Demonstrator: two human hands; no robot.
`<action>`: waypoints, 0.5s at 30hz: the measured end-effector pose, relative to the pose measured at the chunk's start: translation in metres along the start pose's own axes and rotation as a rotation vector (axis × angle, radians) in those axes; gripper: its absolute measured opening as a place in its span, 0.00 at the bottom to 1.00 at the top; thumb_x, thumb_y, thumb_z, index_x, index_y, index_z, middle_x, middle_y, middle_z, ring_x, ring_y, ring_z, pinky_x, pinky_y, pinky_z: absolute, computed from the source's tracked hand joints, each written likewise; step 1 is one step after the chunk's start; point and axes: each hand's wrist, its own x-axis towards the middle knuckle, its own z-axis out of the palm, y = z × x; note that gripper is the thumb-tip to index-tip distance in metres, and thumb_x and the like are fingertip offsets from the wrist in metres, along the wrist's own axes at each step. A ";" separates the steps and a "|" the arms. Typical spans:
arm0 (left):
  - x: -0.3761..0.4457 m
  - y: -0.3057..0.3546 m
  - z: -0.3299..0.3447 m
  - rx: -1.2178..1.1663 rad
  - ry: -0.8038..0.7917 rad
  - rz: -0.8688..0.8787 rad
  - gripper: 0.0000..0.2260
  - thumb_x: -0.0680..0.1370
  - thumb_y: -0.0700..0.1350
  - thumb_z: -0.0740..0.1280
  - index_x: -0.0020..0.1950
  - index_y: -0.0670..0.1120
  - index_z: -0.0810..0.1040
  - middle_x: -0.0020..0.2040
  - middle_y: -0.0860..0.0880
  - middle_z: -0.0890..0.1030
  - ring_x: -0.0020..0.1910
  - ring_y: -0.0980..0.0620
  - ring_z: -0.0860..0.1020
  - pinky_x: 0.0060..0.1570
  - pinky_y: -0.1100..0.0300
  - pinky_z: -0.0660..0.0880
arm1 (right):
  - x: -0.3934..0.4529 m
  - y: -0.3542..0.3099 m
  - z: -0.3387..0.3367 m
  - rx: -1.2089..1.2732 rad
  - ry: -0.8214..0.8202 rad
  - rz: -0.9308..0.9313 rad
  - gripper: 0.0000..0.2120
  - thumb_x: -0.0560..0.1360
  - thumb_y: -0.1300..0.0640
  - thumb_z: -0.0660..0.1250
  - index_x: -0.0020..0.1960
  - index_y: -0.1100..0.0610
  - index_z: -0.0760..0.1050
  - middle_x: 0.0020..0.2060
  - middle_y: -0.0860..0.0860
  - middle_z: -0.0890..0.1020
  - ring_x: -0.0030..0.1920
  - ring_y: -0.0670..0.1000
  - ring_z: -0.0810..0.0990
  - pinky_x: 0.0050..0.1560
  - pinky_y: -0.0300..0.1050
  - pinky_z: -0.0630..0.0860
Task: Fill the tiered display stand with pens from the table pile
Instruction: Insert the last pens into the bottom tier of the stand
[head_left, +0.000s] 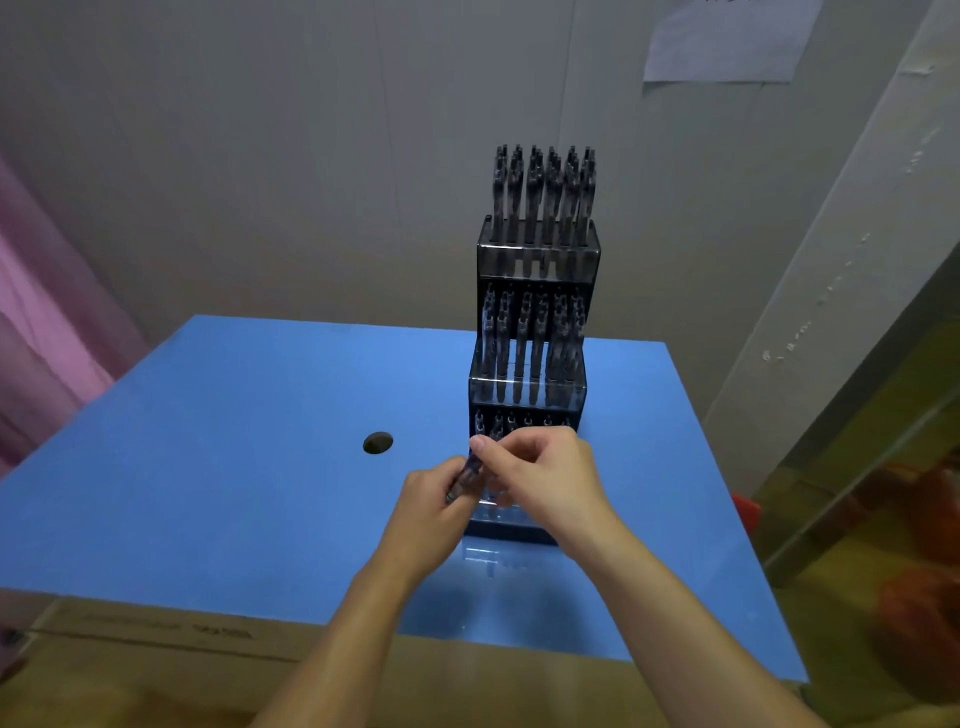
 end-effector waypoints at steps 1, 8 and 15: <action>0.000 -0.001 0.001 0.031 0.005 0.013 0.14 0.83 0.43 0.65 0.40 0.56 0.79 0.32 0.55 0.79 0.32 0.51 0.75 0.37 0.46 0.74 | 0.000 0.000 -0.001 0.000 0.008 0.014 0.12 0.74 0.48 0.75 0.36 0.54 0.85 0.31 0.49 0.85 0.37 0.51 0.86 0.45 0.55 0.85; 0.001 -0.010 0.005 0.136 -0.012 0.052 0.08 0.77 0.49 0.64 0.38 0.59 0.72 0.31 0.53 0.75 0.32 0.47 0.74 0.35 0.41 0.74 | -0.003 0.000 -0.010 -0.046 -0.006 0.089 0.09 0.71 0.52 0.76 0.35 0.56 0.85 0.30 0.49 0.85 0.33 0.49 0.86 0.45 0.52 0.86; 0.004 -0.018 -0.002 0.065 0.078 -0.011 0.19 0.82 0.43 0.66 0.33 0.54 0.67 0.27 0.56 0.67 0.28 0.55 0.61 0.30 0.59 0.59 | 0.007 0.002 -0.027 0.146 0.192 0.059 0.08 0.77 0.61 0.70 0.40 0.57 0.84 0.33 0.53 0.87 0.36 0.53 0.87 0.47 0.56 0.86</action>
